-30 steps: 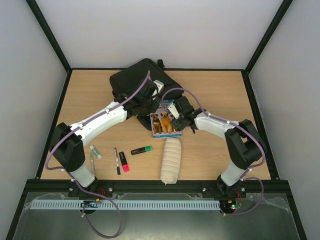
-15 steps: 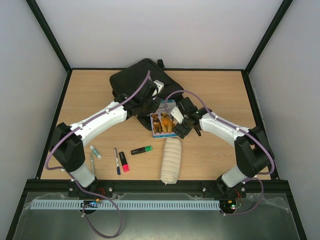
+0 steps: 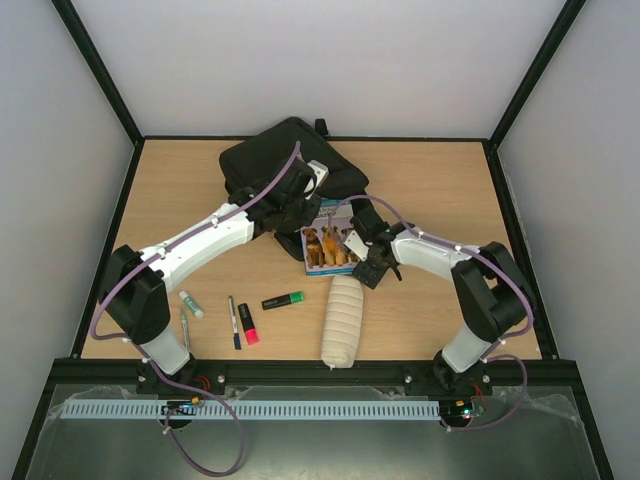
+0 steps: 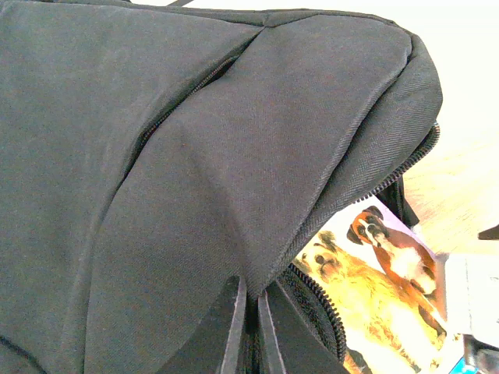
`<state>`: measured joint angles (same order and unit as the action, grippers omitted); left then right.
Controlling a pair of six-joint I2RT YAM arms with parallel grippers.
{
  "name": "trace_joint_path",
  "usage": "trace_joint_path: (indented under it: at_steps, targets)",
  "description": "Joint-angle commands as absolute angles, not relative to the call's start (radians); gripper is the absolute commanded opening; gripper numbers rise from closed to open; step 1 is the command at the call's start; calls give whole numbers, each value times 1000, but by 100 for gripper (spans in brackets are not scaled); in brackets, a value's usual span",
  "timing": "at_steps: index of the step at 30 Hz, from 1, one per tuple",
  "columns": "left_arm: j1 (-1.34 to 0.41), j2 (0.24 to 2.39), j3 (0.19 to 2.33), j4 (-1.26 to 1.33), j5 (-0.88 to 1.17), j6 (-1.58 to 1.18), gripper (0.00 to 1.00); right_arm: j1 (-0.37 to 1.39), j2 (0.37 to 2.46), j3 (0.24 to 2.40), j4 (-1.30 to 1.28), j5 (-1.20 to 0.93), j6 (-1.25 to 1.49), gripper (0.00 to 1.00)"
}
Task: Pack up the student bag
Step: Place the book in the student bag.
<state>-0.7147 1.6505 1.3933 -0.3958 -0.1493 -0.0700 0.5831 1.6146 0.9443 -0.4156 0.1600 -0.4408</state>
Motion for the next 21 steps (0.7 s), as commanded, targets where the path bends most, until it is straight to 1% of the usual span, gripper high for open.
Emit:
trace_joint_path:
  at_steps: [1, 4, 10, 15, 21]
  targets:
    - [-719, 1610, 1408, -345, -114, -71, 2, 586, 1683, 980, -349, 226, -416, 82]
    - [-719, 1609, 1408, -346, -115, -69, 2, 586, 1703, 1020, -311, 241, -394, 73]
    - [-719, 1606, 1407, -348, -110, -69, 2, 586, 1725, 1102, -277, 247, -362, 63]
    - [-719, 1608, 1408, -348, -106, -69, 2, 587, 1783, 1138, -214, 273, -323, 60]
    - [-719, 1611, 1408, -349, -103, -70, 2, 586, 1822, 1131, -99, 336, -313, 59]
